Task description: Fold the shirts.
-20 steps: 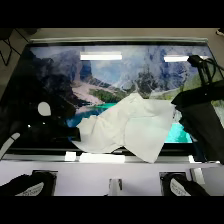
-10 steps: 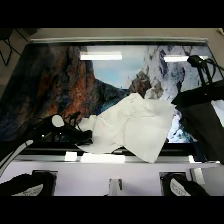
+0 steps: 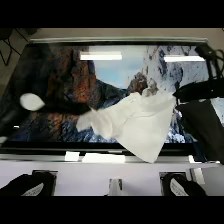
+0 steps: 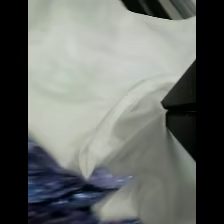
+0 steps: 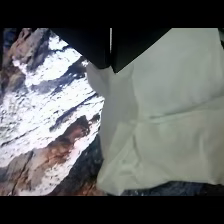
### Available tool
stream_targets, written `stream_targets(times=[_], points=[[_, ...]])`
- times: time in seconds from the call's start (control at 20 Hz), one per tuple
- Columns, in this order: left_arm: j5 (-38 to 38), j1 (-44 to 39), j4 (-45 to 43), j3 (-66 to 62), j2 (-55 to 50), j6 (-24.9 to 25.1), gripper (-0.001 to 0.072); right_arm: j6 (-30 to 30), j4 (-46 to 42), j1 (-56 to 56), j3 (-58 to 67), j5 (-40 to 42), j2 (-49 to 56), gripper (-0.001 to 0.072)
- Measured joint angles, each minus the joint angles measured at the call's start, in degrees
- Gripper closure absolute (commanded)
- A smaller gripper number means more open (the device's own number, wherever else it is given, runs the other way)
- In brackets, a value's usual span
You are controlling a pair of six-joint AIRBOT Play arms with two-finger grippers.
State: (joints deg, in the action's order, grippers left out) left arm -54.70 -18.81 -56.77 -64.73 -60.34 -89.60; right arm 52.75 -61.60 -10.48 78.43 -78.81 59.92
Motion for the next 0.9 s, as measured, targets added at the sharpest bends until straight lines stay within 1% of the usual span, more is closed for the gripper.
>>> stream_targets(times=[0.1,0.25,0.35,0.45,0.55,0.65,0.75,0.9], points=[[1.0,4.5,-2.8,-10.9,4.1,-1.2,0.0681,-0.3,1.3,0.0,4.5,4.7,-2.5,0.0691],[3.7,12.0,-7.0,-26.5,9.8,-2.7,0.0681,-1.0,2.2,0.0,13.0,14.5,-7.5,0.0691],[4.2,16.6,-10.8,-33.0,13.2,-4.7,0.0681,-1.9,1.1,0.0,17.6,20.8,-11.1,0.0691],[1.8,20.6,-16.0,-36.1,15.9,-7.9,0.0680,-2.3,-1.8,0.0,20.3,23.9,-14.3,0.0691],[-4.5,23.3,-19.3,-36.8,17.2,-10.3,0.0679,-1.7,-4.8,0.0,21.6,23.9,-16.3,0.0691],[-10.6,24.4,-20.2,-35.1,17.9,-11.1,0.0679,-1.1,-6.9,0.0,22.3,20.8,-16.8,0.0690],[-14.6,24.3,-18.1,-31.0,18.5,-10.9,0.0679,-0.7,-8.5,0.1,22.7,15.6,-15.3,0.0690],[-17.4,21.6,-13.7,-20.2,18.6,-10.4,0.0679,-0.5,-10.6,0.1,22.3,7.0,-10.0,0.0690]])
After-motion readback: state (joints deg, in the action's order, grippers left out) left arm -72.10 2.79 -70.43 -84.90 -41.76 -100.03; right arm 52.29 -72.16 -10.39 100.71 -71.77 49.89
